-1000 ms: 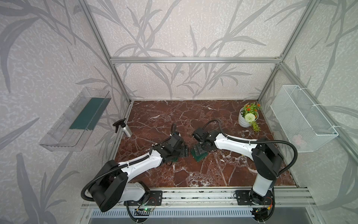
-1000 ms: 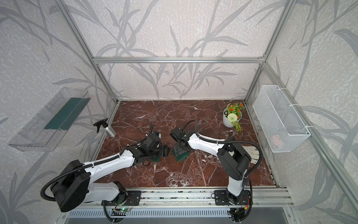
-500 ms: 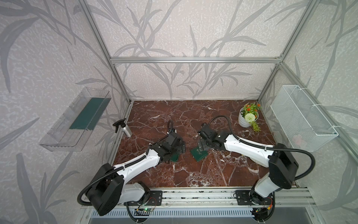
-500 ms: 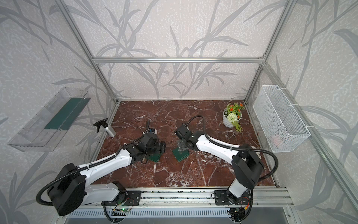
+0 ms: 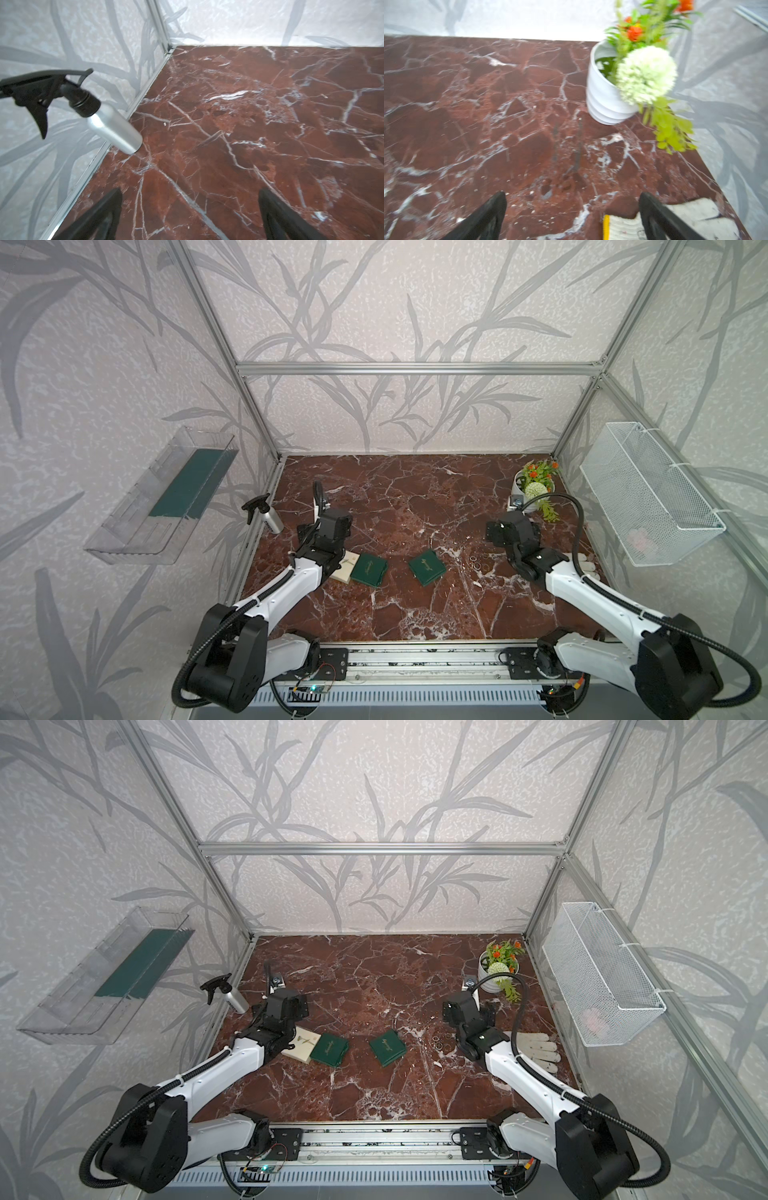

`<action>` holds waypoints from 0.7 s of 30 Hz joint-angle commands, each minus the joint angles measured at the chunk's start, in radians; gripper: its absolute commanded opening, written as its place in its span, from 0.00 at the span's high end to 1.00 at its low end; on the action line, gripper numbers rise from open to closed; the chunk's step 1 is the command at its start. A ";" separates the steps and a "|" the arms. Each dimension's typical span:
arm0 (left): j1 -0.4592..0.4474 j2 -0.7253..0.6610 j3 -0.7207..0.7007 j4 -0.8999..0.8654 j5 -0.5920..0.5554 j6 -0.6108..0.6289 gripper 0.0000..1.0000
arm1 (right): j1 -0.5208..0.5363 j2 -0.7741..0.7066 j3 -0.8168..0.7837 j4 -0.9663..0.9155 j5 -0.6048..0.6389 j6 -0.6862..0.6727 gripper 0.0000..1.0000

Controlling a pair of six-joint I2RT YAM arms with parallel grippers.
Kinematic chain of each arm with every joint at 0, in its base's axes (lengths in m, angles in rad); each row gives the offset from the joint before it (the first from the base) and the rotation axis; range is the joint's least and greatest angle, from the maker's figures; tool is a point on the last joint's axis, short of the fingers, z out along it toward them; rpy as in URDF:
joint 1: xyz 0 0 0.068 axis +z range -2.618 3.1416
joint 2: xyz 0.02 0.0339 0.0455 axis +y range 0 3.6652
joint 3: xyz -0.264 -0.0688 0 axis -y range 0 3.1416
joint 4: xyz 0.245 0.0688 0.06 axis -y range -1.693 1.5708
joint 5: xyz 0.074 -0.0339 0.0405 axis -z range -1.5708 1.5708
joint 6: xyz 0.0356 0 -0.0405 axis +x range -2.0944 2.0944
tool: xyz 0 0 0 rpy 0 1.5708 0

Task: Take the rings out of the lift-off lid box
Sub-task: Reset both arms

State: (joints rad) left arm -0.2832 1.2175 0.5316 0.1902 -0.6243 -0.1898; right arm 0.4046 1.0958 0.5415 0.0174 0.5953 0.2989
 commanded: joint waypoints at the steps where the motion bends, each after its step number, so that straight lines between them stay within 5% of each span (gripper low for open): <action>1: 0.053 0.036 -0.122 0.333 -0.010 0.094 0.00 | -0.086 -0.089 -0.109 0.179 -0.057 0.005 0.01; 6: 0.117 0.134 -0.126 0.447 0.051 0.133 0.01 | -0.136 -0.066 -0.190 0.400 -0.067 -0.221 0.01; 9: 0.131 0.207 -0.063 0.431 0.030 0.141 0.01 | -0.240 0.055 -0.200 0.453 -0.124 -0.112 0.01; 12: 0.167 0.330 -0.002 0.467 0.013 0.132 0.01 | -0.280 0.175 -0.150 0.511 -0.167 -0.153 0.01; 14: 0.182 0.327 0.054 0.330 0.040 0.097 0.01 | -0.287 0.267 -0.104 0.534 -0.136 -0.176 0.01; 21: 0.230 0.274 -0.066 0.493 0.190 0.095 0.01 | -0.272 0.390 -0.043 0.582 -0.243 -0.274 0.01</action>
State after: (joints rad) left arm -0.0650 1.5089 0.4931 0.6189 -0.5129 -0.0902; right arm 0.1238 1.4918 0.4858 0.5289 0.3973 0.0776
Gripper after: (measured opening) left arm 0.992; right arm 0.993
